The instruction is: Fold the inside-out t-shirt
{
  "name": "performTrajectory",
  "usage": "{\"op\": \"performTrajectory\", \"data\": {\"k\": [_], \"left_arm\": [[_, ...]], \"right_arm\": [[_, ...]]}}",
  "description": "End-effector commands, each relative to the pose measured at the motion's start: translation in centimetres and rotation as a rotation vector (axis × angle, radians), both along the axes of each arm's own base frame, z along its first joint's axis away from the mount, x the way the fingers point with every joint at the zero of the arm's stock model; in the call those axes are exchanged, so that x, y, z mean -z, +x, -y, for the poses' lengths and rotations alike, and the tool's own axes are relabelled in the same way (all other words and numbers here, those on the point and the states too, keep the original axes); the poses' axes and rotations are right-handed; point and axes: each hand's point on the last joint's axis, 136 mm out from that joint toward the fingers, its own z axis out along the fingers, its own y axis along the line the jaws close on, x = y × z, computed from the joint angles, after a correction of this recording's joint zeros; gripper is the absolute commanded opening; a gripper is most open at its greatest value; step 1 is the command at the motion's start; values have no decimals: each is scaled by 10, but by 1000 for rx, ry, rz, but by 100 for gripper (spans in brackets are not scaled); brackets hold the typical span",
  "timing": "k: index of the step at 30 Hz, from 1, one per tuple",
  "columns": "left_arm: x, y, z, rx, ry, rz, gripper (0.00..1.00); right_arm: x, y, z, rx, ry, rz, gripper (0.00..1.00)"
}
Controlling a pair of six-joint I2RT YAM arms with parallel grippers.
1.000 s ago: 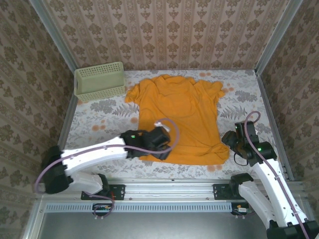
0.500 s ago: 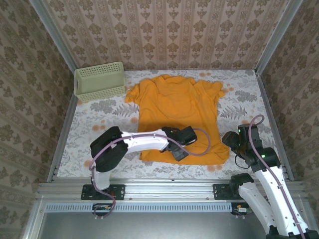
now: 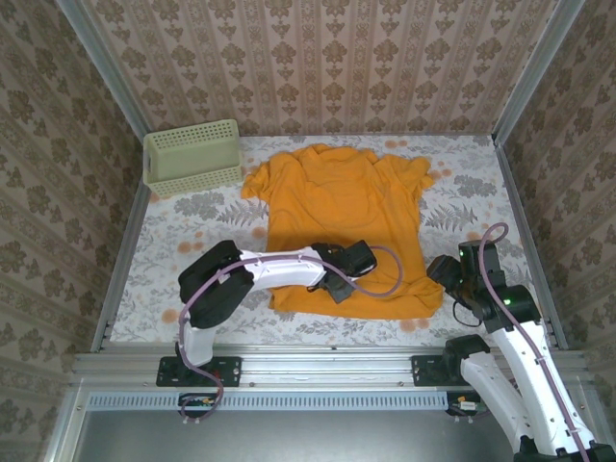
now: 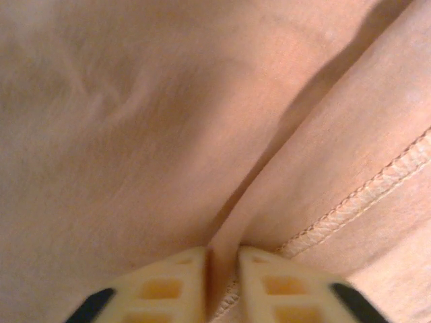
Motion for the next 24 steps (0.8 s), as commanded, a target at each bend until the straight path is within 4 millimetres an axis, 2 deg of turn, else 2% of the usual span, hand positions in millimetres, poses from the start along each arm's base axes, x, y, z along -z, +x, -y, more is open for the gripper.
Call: {"op": "performTrajectory", "data": {"k": [1,3,8,11,14,18,20,22,24], "left_arm": [[-17,-2,4,-6,-84,-27,8],[-23,0,5,-11,-107,-26,0],[-41,5,5,-31,-175,-4,0],[-61,10,4,-52,-231,26,0],[-88,18,1,-89,-307,47,0],[-128,35,-3,-165,-438,30,0],[-144,41,-1,-180,-501,8,0],[-158,46,1,-187,-552,-4,0],[-168,51,3,-194,-586,-12,0]], "right_arm": [[4,-5,-2,-13,4,-13,70],[5,-5,-1,-14,-1,-18,70],[7,-8,1,1,-7,-32,71],[7,-7,1,-3,-8,-29,71],[3,2,-12,-83,23,14,69],[-14,17,-55,-297,46,150,69],[-17,23,-84,-419,59,221,69],[-16,27,-122,-557,82,289,69],[-9,27,-153,-656,59,327,69]]}}
